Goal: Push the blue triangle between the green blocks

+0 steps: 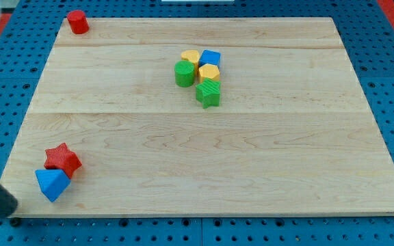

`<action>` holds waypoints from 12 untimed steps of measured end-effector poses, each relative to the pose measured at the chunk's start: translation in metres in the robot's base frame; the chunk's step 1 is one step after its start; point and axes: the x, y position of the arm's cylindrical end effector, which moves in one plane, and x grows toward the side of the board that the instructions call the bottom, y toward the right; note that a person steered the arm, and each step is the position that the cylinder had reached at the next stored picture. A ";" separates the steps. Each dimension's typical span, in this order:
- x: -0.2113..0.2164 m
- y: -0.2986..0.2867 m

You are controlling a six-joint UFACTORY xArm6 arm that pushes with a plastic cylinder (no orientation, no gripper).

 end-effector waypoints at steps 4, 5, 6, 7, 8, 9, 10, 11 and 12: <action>-0.036 0.030; -0.028 0.055; -0.028 0.071; -0.024 0.086; -0.016 0.103; -0.016 0.104; -0.026 0.107; -0.048 0.116; -0.062 0.135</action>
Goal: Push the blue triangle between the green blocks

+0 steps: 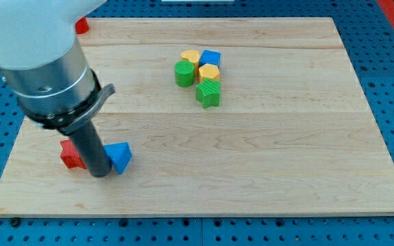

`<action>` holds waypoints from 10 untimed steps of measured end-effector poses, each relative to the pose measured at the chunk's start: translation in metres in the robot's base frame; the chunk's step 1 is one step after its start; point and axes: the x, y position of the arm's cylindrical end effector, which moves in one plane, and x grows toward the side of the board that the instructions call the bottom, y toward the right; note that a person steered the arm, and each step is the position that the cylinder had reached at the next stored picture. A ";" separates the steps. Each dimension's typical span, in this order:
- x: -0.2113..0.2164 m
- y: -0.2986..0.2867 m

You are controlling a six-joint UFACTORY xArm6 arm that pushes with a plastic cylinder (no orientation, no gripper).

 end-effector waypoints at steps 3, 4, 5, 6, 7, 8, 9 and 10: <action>-0.050 0.048; -0.059 0.064; -0.060 0.085; -0.065 0.086; -0.079 0.075; -0.092 0.061; -0.121 0.058; -0.136 0.072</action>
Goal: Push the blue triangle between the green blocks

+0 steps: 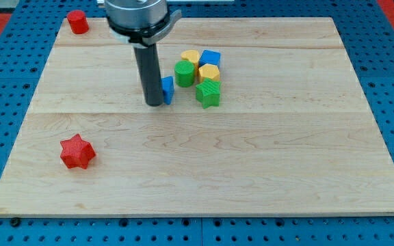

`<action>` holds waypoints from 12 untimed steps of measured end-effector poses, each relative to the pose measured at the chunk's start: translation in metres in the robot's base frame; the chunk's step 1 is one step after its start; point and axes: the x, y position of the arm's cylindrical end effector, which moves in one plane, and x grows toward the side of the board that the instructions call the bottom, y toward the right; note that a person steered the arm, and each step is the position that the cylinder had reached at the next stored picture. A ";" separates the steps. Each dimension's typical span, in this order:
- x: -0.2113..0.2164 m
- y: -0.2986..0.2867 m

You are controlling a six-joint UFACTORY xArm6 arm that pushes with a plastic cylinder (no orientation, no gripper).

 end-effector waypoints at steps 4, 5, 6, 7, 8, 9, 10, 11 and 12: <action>-0.060 -0.021; -0.062 0.000; -0.062 0.005; -0.062 -0.005; -0.058 -0.032; -0.051 -0.027; -0.041 -0.027; -0.034 -0.027; -0.034 -0.014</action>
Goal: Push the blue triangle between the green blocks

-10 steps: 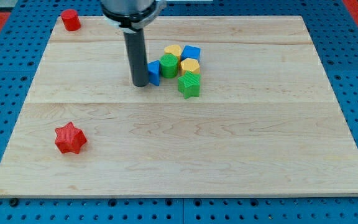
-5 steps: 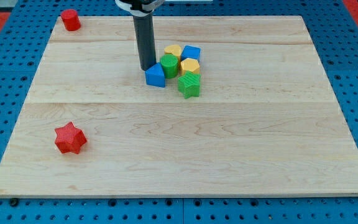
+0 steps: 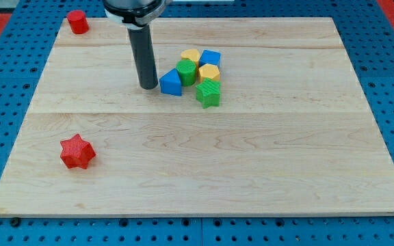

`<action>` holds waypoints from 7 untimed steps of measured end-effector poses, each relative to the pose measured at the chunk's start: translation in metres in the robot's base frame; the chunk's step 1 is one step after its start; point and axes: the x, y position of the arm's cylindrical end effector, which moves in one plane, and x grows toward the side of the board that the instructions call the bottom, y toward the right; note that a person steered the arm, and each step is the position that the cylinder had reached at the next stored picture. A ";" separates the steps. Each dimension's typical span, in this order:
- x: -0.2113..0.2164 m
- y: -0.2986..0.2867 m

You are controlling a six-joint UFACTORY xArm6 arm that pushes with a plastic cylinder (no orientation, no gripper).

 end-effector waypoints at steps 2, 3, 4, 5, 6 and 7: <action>0.000 0.033; 0.000 0.020; 0.010 -0.036; 0.032 -0.099; 0.054 -0.159; 0.088 -0.178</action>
